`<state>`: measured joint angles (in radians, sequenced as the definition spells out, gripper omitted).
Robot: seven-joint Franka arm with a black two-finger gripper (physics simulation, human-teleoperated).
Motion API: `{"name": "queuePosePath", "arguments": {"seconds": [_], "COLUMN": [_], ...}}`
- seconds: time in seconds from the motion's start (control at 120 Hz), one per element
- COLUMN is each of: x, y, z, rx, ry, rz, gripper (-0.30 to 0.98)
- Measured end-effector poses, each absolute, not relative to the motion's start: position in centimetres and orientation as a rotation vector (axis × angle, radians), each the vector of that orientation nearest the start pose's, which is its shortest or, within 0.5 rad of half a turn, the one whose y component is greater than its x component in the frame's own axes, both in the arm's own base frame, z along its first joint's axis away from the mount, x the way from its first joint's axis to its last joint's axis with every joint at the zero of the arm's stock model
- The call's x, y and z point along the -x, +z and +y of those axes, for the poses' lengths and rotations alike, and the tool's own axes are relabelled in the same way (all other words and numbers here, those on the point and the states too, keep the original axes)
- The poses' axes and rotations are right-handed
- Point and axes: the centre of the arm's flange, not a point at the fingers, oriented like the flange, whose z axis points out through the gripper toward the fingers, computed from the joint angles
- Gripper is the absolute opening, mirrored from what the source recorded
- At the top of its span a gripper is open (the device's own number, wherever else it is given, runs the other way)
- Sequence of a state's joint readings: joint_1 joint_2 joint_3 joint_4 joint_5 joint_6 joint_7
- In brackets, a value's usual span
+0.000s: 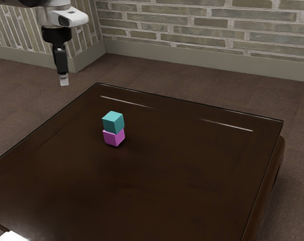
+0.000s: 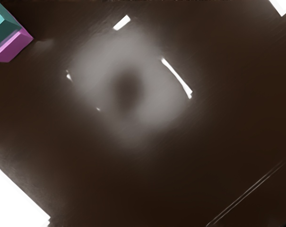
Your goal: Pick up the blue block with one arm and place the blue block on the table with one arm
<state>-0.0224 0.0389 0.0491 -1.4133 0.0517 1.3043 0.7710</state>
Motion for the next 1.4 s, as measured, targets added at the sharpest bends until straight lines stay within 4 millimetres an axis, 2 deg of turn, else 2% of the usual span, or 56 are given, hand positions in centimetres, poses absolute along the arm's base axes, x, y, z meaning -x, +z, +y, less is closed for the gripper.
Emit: {"name": "queuePosePath", "arguments": {"seconds": [0.15,0.167,0.183,0.208,0.233,0.25,0.275,0.3,0.342,0.383,0.442,0.483,0.55,0.617,0.683,0.708,0.767,0.792,0.842,0.883,0.925,0.958,1.0,1.142,1.267,1.4], "x": [-53.7,-53.4,-52.5,-50.2,-47.0,-45.2,-43.0,-40.8,-37.9,-37.8,-39.8,-41.0,-44.3,-50.2,-56.8,-58.7,-61.8,-62.9,-64.8,-66.8,-69.2,-70.4,-71.3,-73.4,-73.7,-73.4], "y": [65.4,66.9,69.8,74.3,78.4,80.2,81.5,81.4,79.6,74.9,66.8,62.8,60.6,59.9,59.0,58.0,54.6,53.0,50.7,48.9,46.2,44.6,43.7,43.4,44.1,42.1], "z": [2.6,2.6,2.6,2.5,2.3,1.8,0.3,-1.4,-3.3,-4.2,-3.1,-2.0,1.3,3.0,6.4,8.4,15.3,17.5,19.7,21.0,22.0,22.3,21.9,17.4,14.4,11.3], "rx": [2.924,2.914,2.897,2.871,2.854,2.848,2.846,2.85,2.868,2.898,2.943,2.964,3.012,3.035,3.057,3.063,3.068,3.067,3.065,3.063,3.069,3.087,3.116,3.176,3.192,3.192], "ry": [0.244,0.2,0.114,-0.013,-0.12,-0.165,-0.187,-0.162,-0.093,0.043,0.235,0.311,0.315,0.267,0.193,0.175,0.155,0.15,0.122,0.086,0.056,0.032,0.001,-0.079,-0.085,0.003], "rz": [1.168,1.167,1.16,1.139,1.096,1.068,1.046,1.019,0.943,0.844,0.658,0.53,0.332,0.203,0.05,-0.014,-0.212,-0.271,-0.336,-0.366,-0.386,-0.405,-0.421,-0.397,-0.372,-0.309], "gripper": [0.69,0.68,0.68,0.68,0.68,0.68,0.68,0.68,0.68,0.68,0.68,0.69,0.69,0.69,0.69,0.68,0.68,0.68,0.69,0.69,0.69,0.69,0.69,0.69,0.69,0.69]}}
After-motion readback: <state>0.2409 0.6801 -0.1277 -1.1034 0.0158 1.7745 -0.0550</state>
